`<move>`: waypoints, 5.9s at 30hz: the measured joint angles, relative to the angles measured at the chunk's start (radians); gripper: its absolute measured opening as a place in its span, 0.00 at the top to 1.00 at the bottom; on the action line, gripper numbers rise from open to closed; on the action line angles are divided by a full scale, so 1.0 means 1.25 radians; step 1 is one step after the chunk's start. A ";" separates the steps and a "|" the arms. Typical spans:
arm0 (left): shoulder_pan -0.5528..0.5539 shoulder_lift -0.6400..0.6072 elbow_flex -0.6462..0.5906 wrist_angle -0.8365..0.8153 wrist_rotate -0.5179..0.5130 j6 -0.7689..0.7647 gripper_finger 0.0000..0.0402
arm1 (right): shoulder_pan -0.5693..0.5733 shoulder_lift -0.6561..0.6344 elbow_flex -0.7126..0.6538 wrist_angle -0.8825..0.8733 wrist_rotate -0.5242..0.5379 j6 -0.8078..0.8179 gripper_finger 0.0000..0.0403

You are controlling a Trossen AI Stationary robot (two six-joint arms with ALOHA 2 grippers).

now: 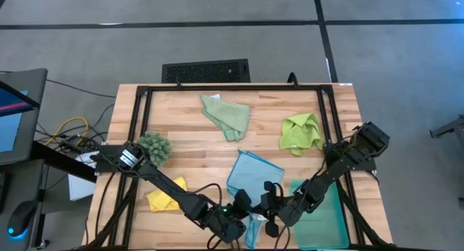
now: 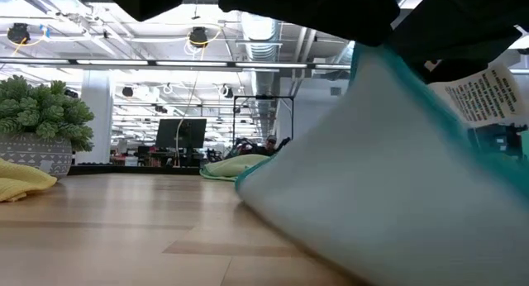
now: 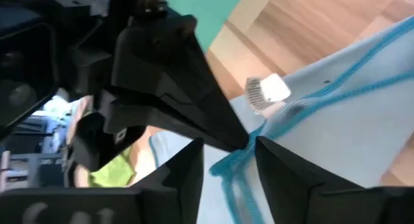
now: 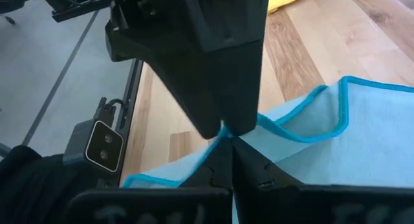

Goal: Fold microfiber towels
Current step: Fold the blue microfiber cloth

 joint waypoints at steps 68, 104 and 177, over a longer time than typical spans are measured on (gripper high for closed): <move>0.179 -0.006 -0.198 -0.150 -0.029 -0.335 0.61 | -0.080 0.075 -0.001 -0.146 -0.096 0.191 0.70; 0.061 -0.073 -0.170 -0.173 0.302 -0.497 0.61 | -0.025 -0.013 -0.001 -0.265 -0.033 0.110 0.96; 0.177 0.085 -0.110 0.212 0.330 -0.673 0.61 | 0.099 0.030 0.001 -0.052 -0.376 -0.087 0.96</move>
